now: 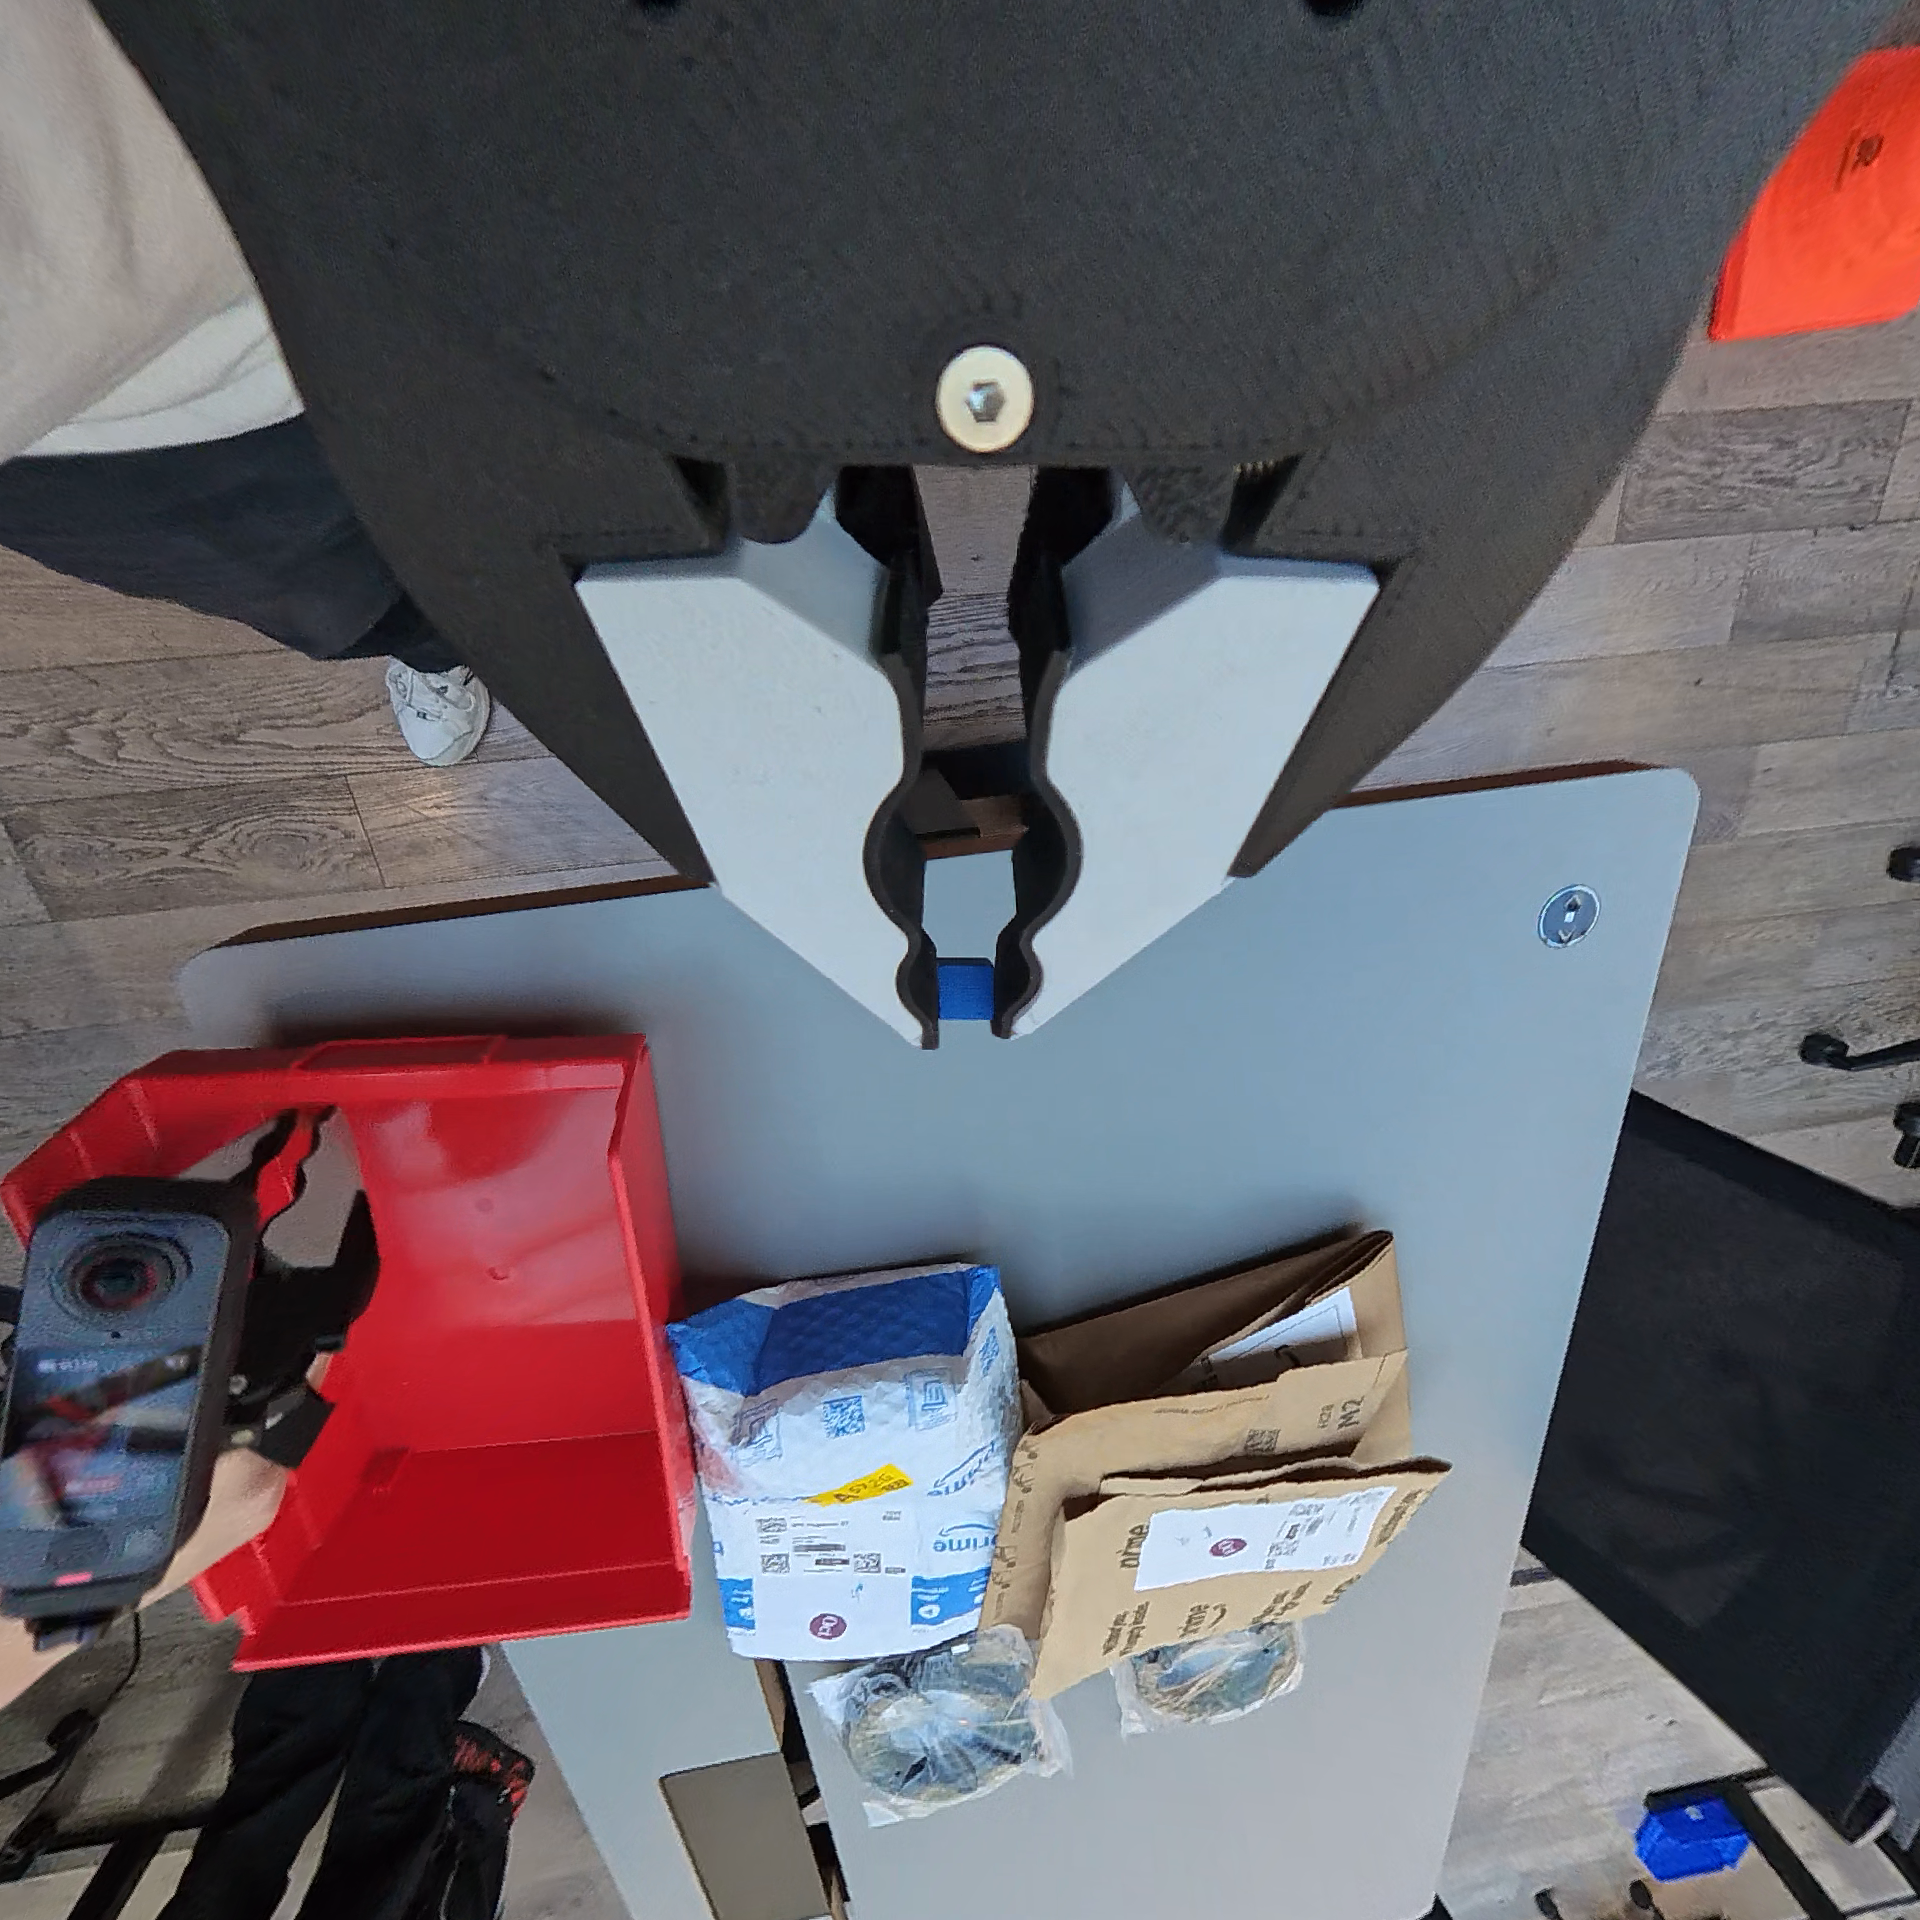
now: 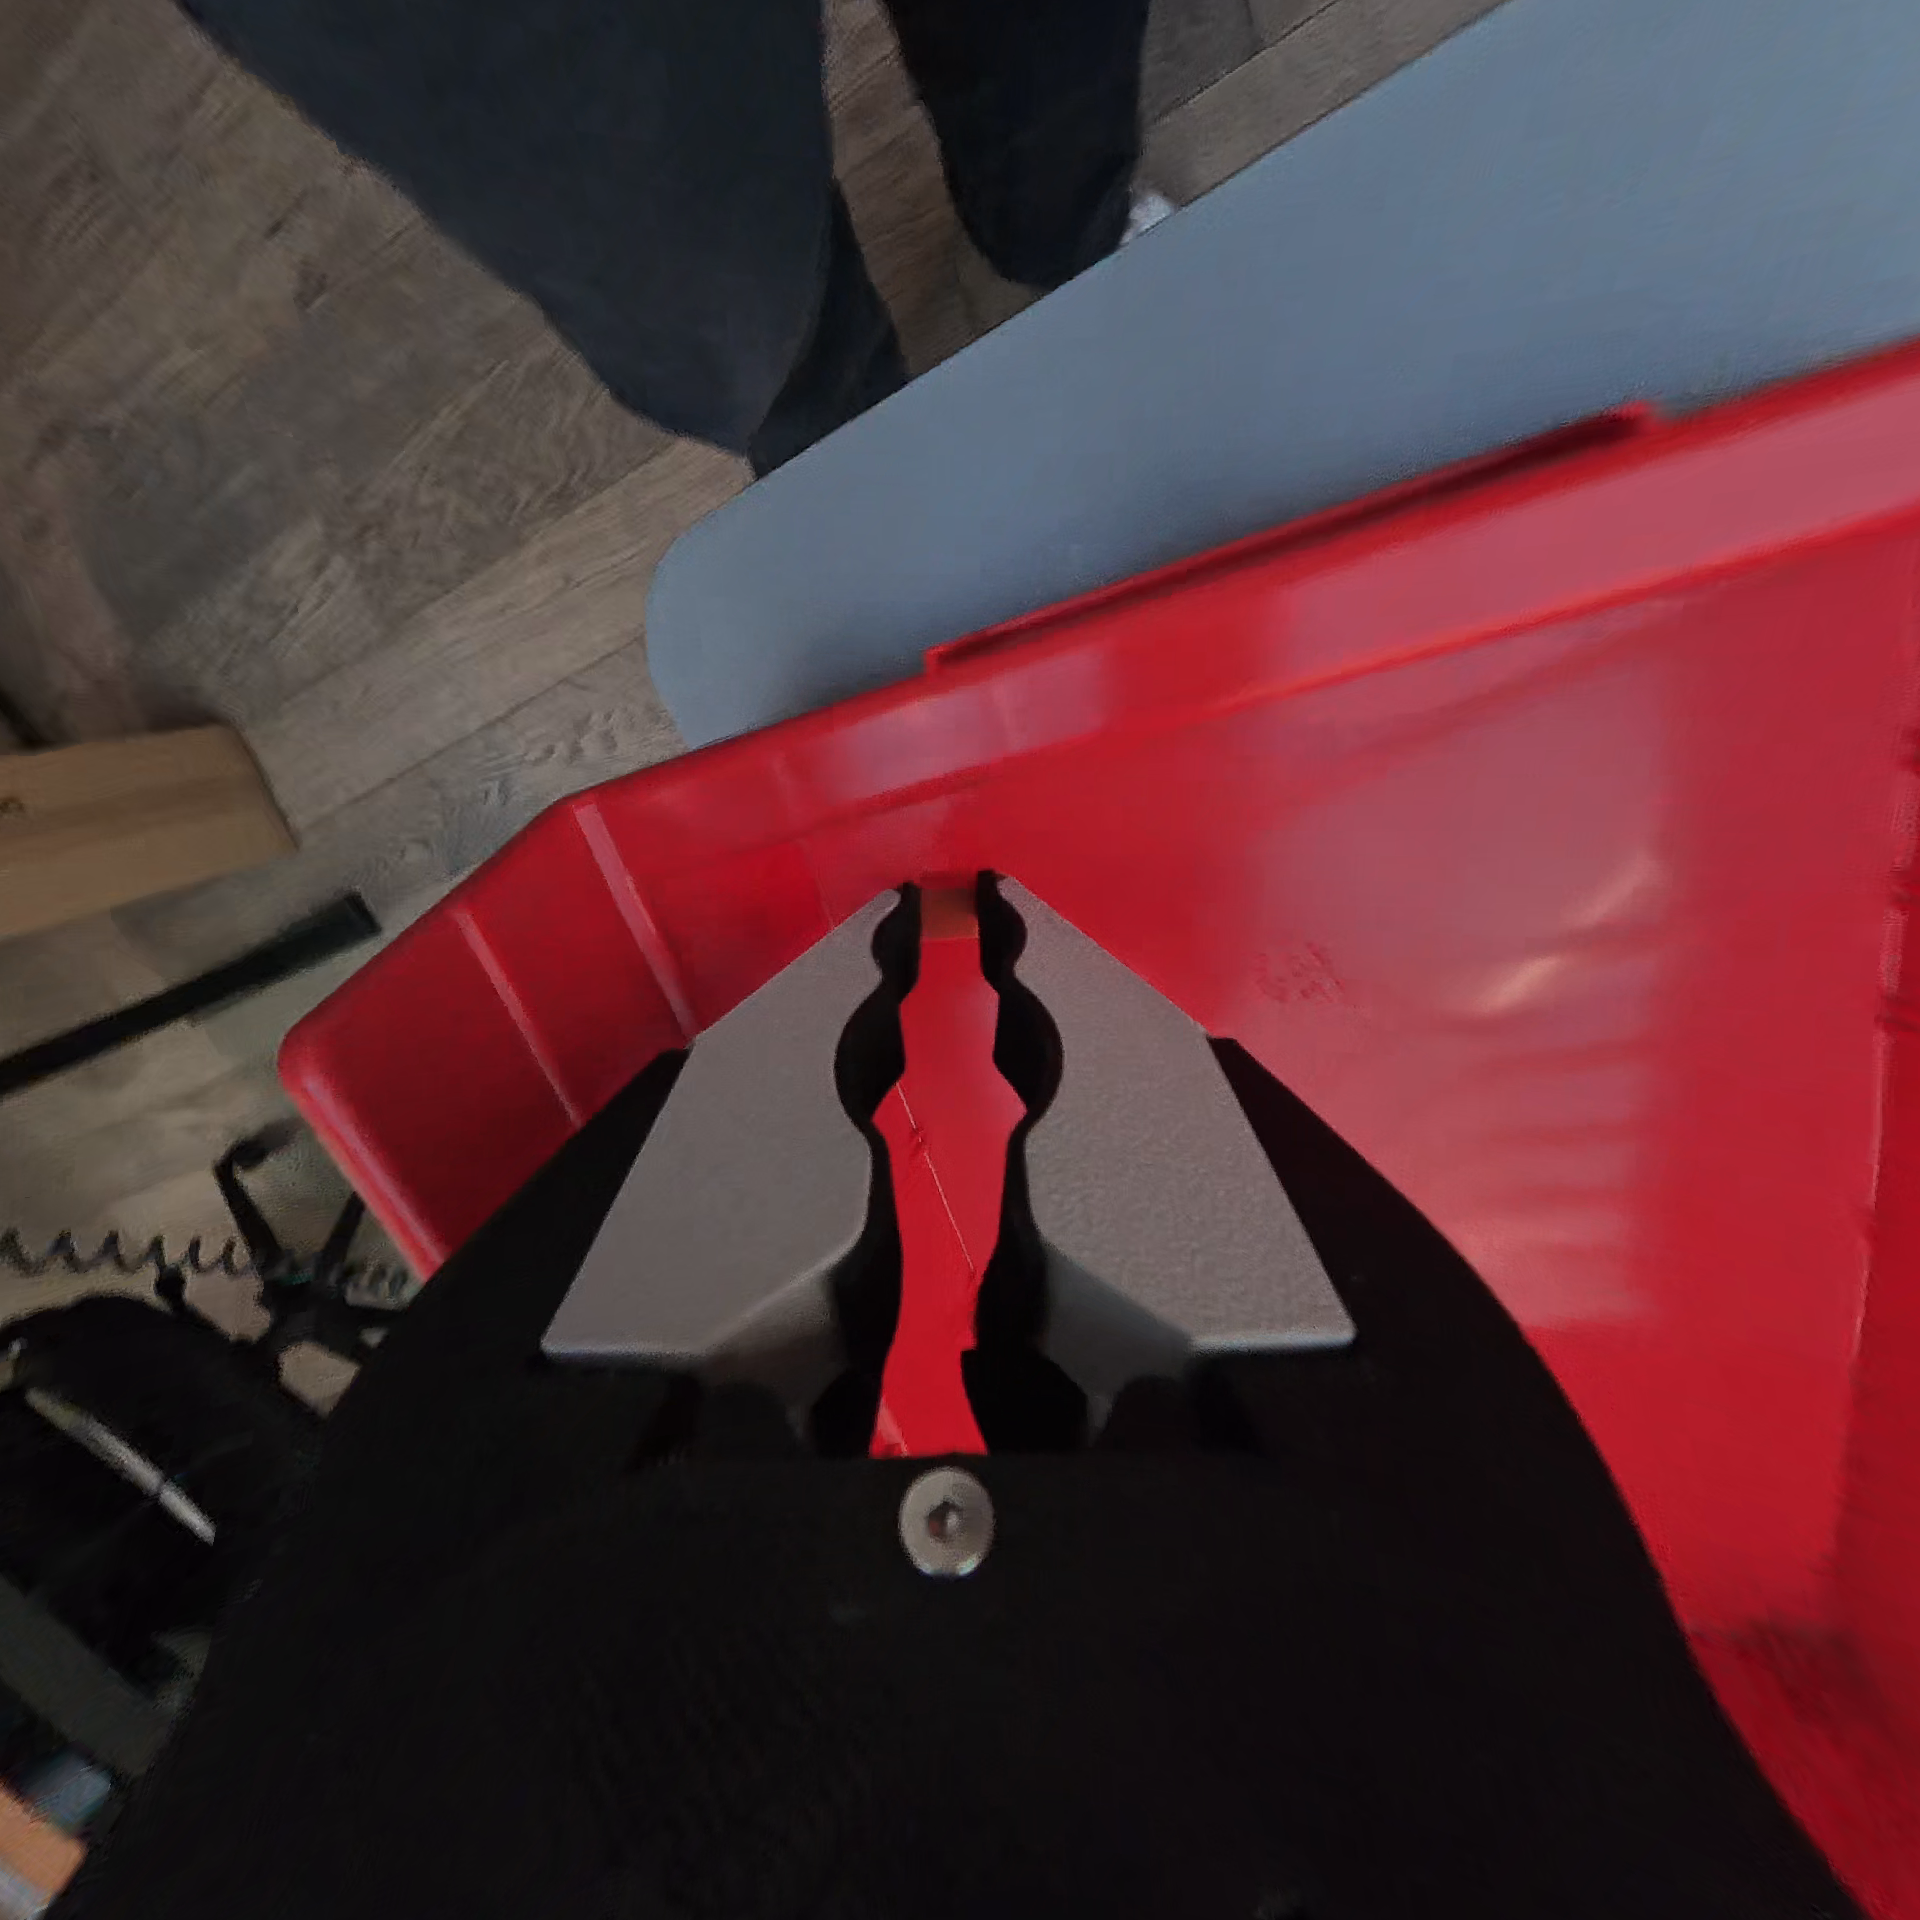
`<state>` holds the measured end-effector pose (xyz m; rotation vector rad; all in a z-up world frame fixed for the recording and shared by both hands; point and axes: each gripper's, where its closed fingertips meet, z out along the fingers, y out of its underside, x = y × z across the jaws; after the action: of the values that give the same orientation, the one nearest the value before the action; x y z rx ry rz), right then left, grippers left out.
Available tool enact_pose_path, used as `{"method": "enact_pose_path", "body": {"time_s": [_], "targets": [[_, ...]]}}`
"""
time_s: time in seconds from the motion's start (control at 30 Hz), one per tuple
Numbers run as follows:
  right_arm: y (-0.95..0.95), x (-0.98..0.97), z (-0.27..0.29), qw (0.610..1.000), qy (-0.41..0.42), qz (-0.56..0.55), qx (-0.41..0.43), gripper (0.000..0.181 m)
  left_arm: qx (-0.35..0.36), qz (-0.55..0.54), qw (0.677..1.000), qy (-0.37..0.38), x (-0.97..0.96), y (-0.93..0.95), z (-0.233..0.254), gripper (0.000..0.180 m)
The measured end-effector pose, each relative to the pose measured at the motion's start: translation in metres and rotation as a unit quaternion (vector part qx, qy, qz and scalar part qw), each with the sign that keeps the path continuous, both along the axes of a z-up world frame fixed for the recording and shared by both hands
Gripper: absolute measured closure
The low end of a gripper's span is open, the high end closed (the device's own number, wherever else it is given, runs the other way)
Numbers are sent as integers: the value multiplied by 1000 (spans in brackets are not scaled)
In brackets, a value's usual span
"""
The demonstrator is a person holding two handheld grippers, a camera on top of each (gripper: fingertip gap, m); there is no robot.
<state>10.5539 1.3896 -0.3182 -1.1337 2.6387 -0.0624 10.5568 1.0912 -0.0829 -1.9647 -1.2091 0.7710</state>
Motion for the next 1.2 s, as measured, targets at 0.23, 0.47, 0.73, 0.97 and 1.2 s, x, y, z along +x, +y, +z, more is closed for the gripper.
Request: {"method": "enact_pose_path", "body": {"time_s": [0.23, 0.47, 0.73, 0.97, 1.2], "targets": [[-18, -40, 138, 897, 96, -341, -266, 172, 20, -153, 987, 34, -37, 116, 31, 171], [189, 52, 251, 516, 186, -682, -485, 172, 89, -380, 919, 48, -17, 353, 77, 171], [514, 333, 285, 166, 360, -818, -417, 172, 184, -632, 753, -4, 139, 682, 124, 171], [693, 494, 322, -27, 411, -813, -412, 172, 239, -714, 656, -54, 248, 899, 146, 171], [835, 519, 314, -61, 437, -799, -408, 172, 226, -739, 632, -56, 267, 1050, 134, 171]]}}
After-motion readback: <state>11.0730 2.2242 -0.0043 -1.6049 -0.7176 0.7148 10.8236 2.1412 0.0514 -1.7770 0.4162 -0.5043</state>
